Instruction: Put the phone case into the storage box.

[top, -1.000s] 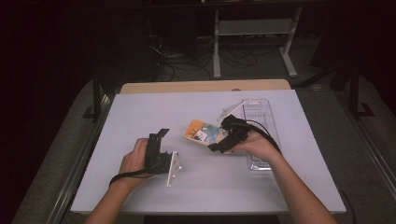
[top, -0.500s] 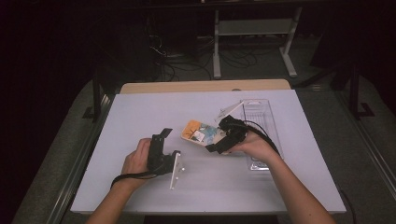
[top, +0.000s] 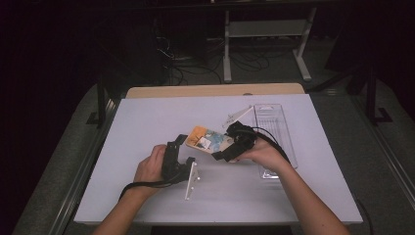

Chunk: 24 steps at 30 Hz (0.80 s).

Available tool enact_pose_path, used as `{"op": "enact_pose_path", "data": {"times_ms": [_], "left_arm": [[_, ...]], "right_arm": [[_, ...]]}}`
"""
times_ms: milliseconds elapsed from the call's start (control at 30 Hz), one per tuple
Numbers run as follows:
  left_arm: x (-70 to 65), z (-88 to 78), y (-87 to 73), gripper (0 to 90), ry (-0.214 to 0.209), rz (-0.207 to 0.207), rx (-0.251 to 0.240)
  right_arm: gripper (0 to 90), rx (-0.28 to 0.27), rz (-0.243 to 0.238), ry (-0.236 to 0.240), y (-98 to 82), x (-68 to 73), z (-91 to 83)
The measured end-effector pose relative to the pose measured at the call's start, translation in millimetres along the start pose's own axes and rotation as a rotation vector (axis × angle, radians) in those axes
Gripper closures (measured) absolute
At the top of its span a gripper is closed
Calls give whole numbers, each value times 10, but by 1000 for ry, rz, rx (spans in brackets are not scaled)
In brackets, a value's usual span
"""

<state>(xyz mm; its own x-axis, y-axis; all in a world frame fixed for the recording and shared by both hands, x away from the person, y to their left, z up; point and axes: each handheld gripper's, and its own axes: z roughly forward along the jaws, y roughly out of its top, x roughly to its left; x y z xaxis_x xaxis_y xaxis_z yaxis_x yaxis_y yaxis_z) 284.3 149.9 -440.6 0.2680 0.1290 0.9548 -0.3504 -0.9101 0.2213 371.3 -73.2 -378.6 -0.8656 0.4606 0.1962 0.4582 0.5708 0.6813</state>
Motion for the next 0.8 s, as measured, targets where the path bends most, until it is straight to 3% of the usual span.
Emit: {"op": "enact_pose_path", "data": {"times_ms": [267,400,467,800], "left_arm": [[-46,36,52,0,24,28,-8],[-56,35,65,38,38,46,-15],[-59,31,69,55,47,53,-19],[-72,39,74,162,66,110,-20]], "right_arm": [[107,0,-9,23,31,60,50],[107,0,-12,23,41,76,67],[107,6,-60,8,34,47,76],[107,5,-54,11,35,58,78]]}}
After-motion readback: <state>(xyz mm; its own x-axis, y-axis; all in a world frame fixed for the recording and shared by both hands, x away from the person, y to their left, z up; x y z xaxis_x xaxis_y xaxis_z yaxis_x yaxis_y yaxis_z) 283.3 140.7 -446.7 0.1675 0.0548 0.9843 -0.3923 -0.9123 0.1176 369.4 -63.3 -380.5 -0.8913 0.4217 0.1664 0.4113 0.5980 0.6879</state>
